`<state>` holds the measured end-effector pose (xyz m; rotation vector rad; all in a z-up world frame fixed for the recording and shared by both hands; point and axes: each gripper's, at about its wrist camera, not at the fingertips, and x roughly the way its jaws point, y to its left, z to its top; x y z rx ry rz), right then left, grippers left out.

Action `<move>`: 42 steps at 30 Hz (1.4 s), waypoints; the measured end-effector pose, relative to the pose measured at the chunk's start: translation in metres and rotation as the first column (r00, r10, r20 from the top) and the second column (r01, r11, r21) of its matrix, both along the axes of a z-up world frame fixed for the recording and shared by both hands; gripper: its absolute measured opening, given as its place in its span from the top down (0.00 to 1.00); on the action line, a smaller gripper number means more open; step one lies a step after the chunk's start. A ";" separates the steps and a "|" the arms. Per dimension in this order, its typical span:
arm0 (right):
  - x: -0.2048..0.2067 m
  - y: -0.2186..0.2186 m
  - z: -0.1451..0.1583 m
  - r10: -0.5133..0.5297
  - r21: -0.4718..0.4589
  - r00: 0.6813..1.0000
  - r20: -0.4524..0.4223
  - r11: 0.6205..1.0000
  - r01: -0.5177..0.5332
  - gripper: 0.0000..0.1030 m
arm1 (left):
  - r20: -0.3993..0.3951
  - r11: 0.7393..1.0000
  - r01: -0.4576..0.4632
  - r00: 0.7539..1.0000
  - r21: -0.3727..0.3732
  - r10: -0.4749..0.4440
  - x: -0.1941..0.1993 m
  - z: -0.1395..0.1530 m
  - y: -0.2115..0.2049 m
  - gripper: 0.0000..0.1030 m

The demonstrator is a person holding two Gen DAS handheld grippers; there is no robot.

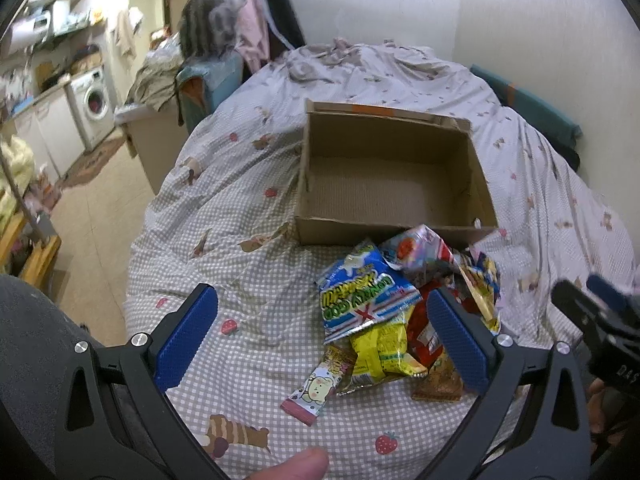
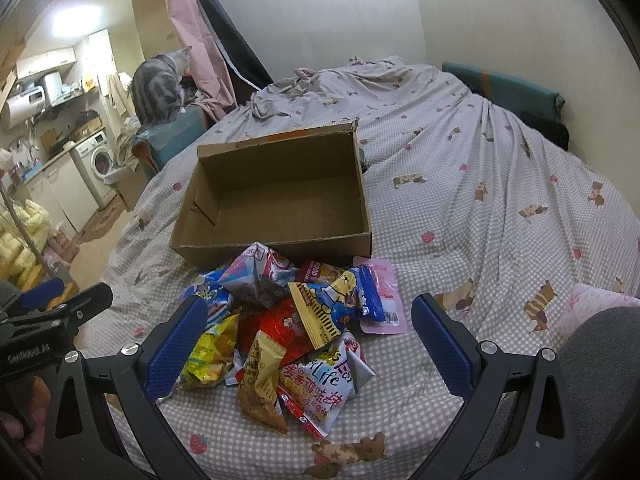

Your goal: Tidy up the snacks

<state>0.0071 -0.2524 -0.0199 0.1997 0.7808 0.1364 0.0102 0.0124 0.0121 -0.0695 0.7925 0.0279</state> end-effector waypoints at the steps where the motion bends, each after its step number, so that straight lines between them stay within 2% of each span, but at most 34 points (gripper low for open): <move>1: 0.003 -0.005 0.002 0.003 0.021 1.000 -0.017 1.000 -0.003 0.00 | -0.009 1.000 -0.015 1.000 -0.018 0.015 0.005 0.005 0.006 0.00; 5: 0.017 -0.028 0.007 -0.002 0.110 0.997 -0.077 0.994 0.011 0.00 | -0.090 0.997 -0.070 0.994 -0.010 0.069 0.031 0.015 0.029 0.00; 8: 0.027 -0.043 0.011 -0.026 0.132 0.995 -0.096 0.991 0.038 0.00 | -0.243 0.997 -0.074 0.967 0.017 0.076 0.054 -0.004 0.041 0.00; 10: 0.033 -0.051 0.013 -0.043 0.133 0.994 -0.102 0.990 0.056 0.00 | -0.373 0.999 -0.047 0.927 0.011 0.048 0.066 -0.030 0.042 0.00; 13: 0.039 -0.059 0.013 -0.058 0.132 0.992 -0.114 0.989 0.073 0.00 | -0.570 0.996 0.085 0.819 0.006 -0.066 0.074 -0.083 0.025 0.09; 14: 0.039 -0.060 0.012 -0.059 0.133 0.992 -0.116 0.988 0.074 0.00 | -0.604 0.991 0.132 0.791 0.014 -0.097 0.073 -0.095 0.018 0.13; 16: 0.043 -0.062 0.010 -0.059 0.126 0.990 -0.126 0.989 0.075 0.00 | -0.684 0.967 0.253 0.712 0.041 -0.157 0.071 -0.124 -0.001 0.18; 17: 0.045 -0.063 0.009 -0.058 0.122 0.990 -0.131 0.990 0.074 0.00 | -0.708 0.958 0.286 0.684 0.034 -0.179 0.070 -0.133 -0.008 0.24; 18: 0.049 -0.064 0.008 -0.055 0.124 0.988 -0.142 0.990 0.072 0.00 | -0.725 0.944 0.328 0.660 0.042 -0.197 0.070 -0.142 -0.018 0.26; 21: 0.061 -0.069 0.002 -0.051 0.139 0.978 -0.204 0.987 0.080 0.00 | -0.733 0.910 0.404 0.646 0.092 -0.212 0.074 -0.158 -0.036 0.28; 22: 0.065 -0.070 -0.001 -0.047 0.146 0.972 -0.229 0.986 0.082 0.00 | -0.748 0.900 0.427 0.624 0.085 -0.225 0.075 -0.166 -0.042 0.30; 24: 0.075 -0.070 -0.011 -0.034 0.148 0.956 -0.291 0.986 0.080 0.00 | -0.766 0.894 0.441 0.600 0.078 -0.229 0.077 -0.179 -0.046 0.43; 26: 0.085 -0.067 -0.027 -0.014 0.144 0.932 -0.362 0.987 0.071 0.00 | -0.774 0.888 0.452 0.589 0.079 -0.231 0.079 -0.187 -0.050 0.52; 28: 0.093 -0.065 -0.045 0.007 0.159 0.898 -0.439 0.985 0.070 0.00 | -0.781 0.886 0.458 0.579 0.073 -0.235 0.079 -0.199 -0.052 0.54; 31: 0.106 -0.063 -0.078 0.052 0.278 0.837 -0.545 0.953 0.122 0.00 | -0.777 0.890 0.453 0.579 0.056 -0.246 0.079 -0.215 -0.059 0.66; 32: 0.109 -0.063 -0.089 0.054 0.311 0.821 -0.569 0.938 0.154 0.00 | -0.773 0.892 0.450 0.584 0.054 -0.248 0.079 -0.216 -0.061 0.76; 33: 0.112 -0.063 -0.098 0.049 0.333 0.808 -0.588 0.924 0.186 0.00 | -0.766 0.893 0.445 0.595 0.061 -0.244 0.079 -0.221 -0.064 0.76; 37: 0.126 -0.060 -0.129 0.044 0.385 0.751 -0.659 0.877 0.287 0.01 | -0.765 0.899 0.434 0.596 0.052 -0.243 0.078 -0.212 -0.065 0.78; 40: 0.130 -0.057 -0.140 0.024 0.388 0.737 -0.676 0.861 0.327 0.05 | -0.740 0.898 0.438 0.621 0.054 -0.258 0.073 -0.199 -0.066 0.78; 42: 0.130 -0.055 -0.145 0.006 0.385 0.728 -0.686 0.852 0.355 0.12 | -0.729 0.912 0.408 0.637 0.044 -0.250 0.074 -0.188 -0.055 0.78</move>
